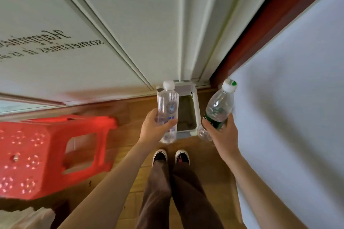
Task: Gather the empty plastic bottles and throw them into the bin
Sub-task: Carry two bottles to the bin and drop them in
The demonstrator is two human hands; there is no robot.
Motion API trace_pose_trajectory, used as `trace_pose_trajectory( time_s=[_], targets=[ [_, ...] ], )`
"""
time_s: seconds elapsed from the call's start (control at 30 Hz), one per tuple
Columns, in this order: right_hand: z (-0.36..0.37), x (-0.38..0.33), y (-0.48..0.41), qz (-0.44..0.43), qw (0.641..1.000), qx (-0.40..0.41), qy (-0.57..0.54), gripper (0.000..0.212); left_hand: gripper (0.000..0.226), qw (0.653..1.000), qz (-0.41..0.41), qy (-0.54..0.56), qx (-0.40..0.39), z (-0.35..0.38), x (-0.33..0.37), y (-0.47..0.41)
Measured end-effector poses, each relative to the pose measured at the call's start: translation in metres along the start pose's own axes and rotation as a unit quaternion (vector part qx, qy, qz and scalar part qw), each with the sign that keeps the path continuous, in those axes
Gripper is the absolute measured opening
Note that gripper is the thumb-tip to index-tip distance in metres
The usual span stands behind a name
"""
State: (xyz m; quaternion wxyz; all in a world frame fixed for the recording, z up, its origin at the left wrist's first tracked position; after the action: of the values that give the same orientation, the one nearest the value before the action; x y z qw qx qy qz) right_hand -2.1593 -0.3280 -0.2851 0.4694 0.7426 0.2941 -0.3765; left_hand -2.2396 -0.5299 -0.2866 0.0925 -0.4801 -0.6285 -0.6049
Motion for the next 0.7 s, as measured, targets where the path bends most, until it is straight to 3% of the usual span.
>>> trace_pose_trajectory(
  time_s=[0.2, 0.3, 0.5, 0.7],
  targets=[
    [0.018, 0.081, -0.056, 0.001, 0.999, -0.006, -0.048, 0.057, 0.055, 0.999, 0.009, 0.022, -0.042, 0.054, -0.083, -0.120],
    [0.018, 0.103, -0.065, 0.003, 0.998, -0.012, -0.058, 0.056, 0.049, 0.998, 0.012, 0.023, -0.063, 0.075, -0.106, -0.157],
    [0.015, 0.128, -0.068, 0.024, 0.997, 0.006, -0.076, 0.050, 0.069, 0.993, 0.010, -0.078, -0.084, 0.104, -0.133, -0.204],
    [0.017, 0.141, -0.067, 0.036, 0.996, 0.000, -0.079, 0.048, 0.076, 0.995, -0.022, -0.069, -0.075, 0.112, -0.145, -0.209]
  ],
)
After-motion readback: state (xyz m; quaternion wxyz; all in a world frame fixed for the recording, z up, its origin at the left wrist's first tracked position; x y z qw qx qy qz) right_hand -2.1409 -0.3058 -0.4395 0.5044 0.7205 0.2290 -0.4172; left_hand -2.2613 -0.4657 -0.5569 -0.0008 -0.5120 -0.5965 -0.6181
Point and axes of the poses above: each hand's wrist, its own y-axis away from the middle knuckle, its own z-axis out of the palm, x = y × z, the point moved 1 cm from there along -y, towards the middle knuckle, and after that the axes turned 7 degrees about -x, right-handed, at the moved point
